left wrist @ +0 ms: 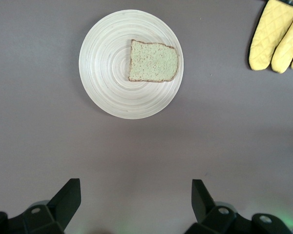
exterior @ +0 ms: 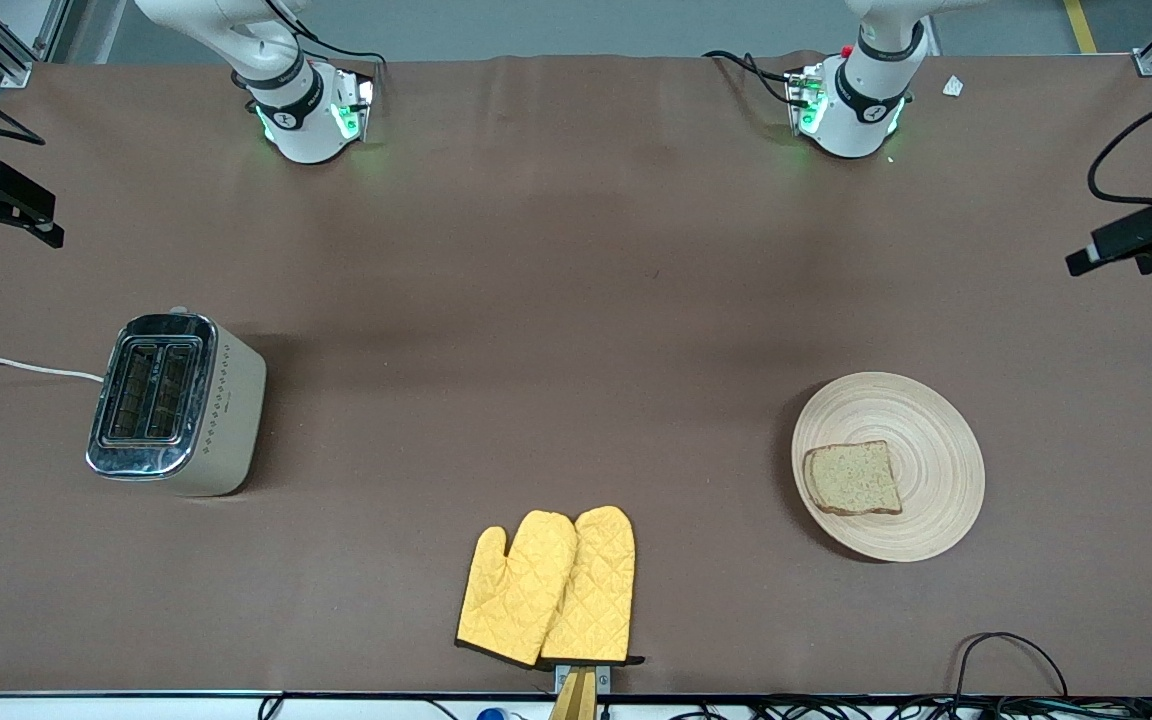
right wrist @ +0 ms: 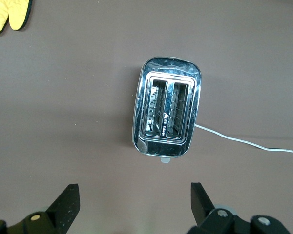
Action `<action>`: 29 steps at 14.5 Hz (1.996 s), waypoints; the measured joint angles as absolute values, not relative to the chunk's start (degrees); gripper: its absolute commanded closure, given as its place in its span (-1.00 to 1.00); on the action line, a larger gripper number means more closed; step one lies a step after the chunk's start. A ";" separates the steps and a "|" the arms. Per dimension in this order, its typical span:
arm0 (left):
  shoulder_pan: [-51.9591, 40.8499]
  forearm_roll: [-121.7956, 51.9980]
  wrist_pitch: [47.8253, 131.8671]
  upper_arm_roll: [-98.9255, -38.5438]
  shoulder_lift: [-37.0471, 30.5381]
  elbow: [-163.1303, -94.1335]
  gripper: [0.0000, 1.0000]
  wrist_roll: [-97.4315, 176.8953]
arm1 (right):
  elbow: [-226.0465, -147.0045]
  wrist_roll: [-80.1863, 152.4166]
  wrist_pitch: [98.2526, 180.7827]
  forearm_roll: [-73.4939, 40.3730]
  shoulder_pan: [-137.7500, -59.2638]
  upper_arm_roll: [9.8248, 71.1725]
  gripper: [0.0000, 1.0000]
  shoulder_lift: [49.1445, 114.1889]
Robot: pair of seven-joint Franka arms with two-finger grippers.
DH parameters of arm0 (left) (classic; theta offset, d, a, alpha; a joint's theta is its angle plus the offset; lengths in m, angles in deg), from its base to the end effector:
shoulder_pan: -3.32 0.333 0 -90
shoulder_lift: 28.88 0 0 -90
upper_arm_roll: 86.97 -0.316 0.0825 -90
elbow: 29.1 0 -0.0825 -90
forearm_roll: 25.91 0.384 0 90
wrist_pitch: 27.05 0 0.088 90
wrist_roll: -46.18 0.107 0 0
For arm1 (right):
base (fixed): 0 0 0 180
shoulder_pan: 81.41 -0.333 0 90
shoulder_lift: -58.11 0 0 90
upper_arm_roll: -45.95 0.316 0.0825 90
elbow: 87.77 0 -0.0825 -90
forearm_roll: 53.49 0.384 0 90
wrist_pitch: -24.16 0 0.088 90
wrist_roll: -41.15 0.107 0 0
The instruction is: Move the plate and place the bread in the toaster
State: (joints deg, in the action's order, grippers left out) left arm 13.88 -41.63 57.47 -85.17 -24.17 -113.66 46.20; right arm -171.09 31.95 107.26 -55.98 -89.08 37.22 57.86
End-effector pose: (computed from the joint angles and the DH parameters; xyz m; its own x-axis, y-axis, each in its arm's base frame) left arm 0.5678 0.0568 0.6190 0.9889 0.1258 -0.0790 0.1428 -0.9512 0.2734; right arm 0.5402 -0.0153 0.6707 0.9907 0.1363 -0.0062 0.1364 -0.9898 0.0420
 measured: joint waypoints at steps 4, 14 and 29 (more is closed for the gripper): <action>19.57 -46.29 57.29 -85.28 -17.69 -111.42 -1.00 48.05 | -170.98 31.95 107.26 -56.11 -89.08 37.20 -1.00 57.86; 31.07 -64.24 64.76 -85.31 7.66 -109.10 -1.00 72.42 | -170.94 31.85 106.64 -56.19 -88.37 36.66 -1.00 57.86; 31.90 -70.63 67.91 -84.43 19.92 -108.28 -0.46 82.80 | -170.95 31.80 106.12 -56.19 -88.28 36.58 -1.00 57.87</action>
